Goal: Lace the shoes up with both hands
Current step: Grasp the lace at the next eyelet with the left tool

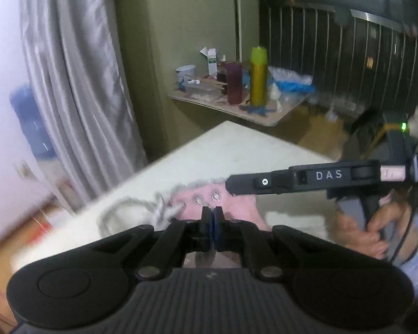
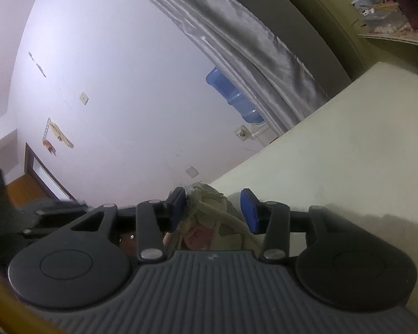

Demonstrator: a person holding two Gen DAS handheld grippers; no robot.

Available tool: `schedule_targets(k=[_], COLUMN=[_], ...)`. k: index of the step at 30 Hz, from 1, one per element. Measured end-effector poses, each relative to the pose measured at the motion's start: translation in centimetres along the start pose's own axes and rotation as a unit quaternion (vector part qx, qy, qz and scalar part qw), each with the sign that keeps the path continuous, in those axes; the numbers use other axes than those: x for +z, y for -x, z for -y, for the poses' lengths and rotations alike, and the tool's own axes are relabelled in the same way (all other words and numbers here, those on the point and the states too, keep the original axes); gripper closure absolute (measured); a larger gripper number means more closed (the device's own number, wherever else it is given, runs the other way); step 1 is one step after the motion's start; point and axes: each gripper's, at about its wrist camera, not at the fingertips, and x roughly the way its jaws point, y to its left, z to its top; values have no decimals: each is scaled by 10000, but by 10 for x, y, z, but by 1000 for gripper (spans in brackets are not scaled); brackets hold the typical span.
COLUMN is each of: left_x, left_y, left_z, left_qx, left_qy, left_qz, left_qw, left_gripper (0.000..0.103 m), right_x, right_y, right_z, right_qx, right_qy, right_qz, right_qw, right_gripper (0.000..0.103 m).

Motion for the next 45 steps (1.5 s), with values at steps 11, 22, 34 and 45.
schedule_targets(k=[11, 22, 34, 45], left_x=[-9, -12, -17, -11], left_y=[-3, -8, -9, -16], left_z=[-34, -55, -66, -67], left_qx=[-659, -938, -1139, -1030], left_qy=[974, 1551, 1781, 2062], left_qz=[338, 385, 341, 128], left_qw=[9925, 9827, 9768, 9730], left_gripper=[101, 100, 99, 98], right_x=[-1, -2, -3, -3], right_y=[-1, -1, 0, -1], right_z=[-3, -3, -3, -4], right_qx=[-77, -97, -83, -117], right_qy=[76, 62, 8, 38], right_qz=[17, 11, 12, 14], right_qw=[9999, 9999, 10000, 9999], right_gripper=[60, 59, 58, 57])
